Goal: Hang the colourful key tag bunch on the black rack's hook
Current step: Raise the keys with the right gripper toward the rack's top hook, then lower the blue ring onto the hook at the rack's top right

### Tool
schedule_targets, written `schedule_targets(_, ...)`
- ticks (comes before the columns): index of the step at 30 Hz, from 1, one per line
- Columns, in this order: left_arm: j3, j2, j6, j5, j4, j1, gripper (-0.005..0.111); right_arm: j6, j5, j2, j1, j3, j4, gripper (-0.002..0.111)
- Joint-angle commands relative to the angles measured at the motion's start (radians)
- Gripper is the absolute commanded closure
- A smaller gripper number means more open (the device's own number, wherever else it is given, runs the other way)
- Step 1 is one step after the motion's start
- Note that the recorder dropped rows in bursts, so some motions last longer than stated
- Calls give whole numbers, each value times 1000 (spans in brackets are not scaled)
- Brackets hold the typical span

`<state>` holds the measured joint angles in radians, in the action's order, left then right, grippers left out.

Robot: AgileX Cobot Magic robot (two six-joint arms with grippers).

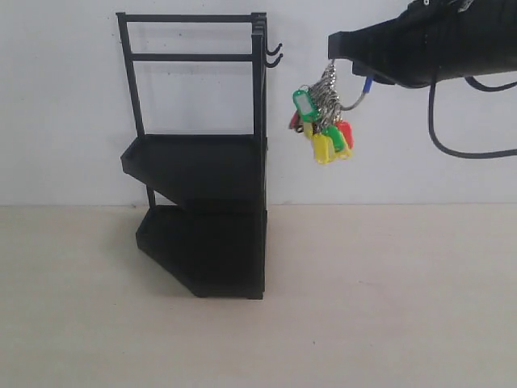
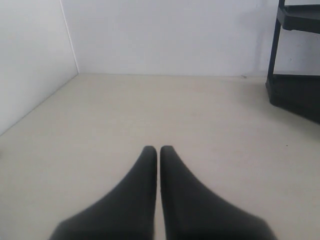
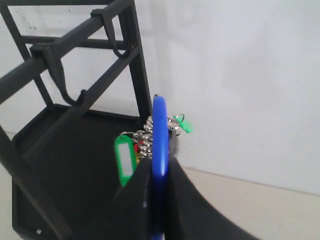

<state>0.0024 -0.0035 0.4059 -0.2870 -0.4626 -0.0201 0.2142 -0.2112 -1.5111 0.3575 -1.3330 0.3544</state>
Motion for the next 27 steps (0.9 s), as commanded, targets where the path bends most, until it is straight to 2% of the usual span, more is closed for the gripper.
schedule_targets(1, -2, 4, 6, 3, 0, -1, 102, 29, 97, -16, 1, -8, 3, 109)
schedule_targets(9, -2, 4, 6, 3, 0, -1, 102, 49, 177, -73, 5, -17, 3, 109)
schedule_targets(17, -2, 4, 6, 3, 0, -1, 102, 92, 315, -92, 109, -27, 3, 109)
schedule_targets(27, -2, 4, 6, 3, 0, -1, 102, 158, 291, -156, 131, -114, 3, 109)
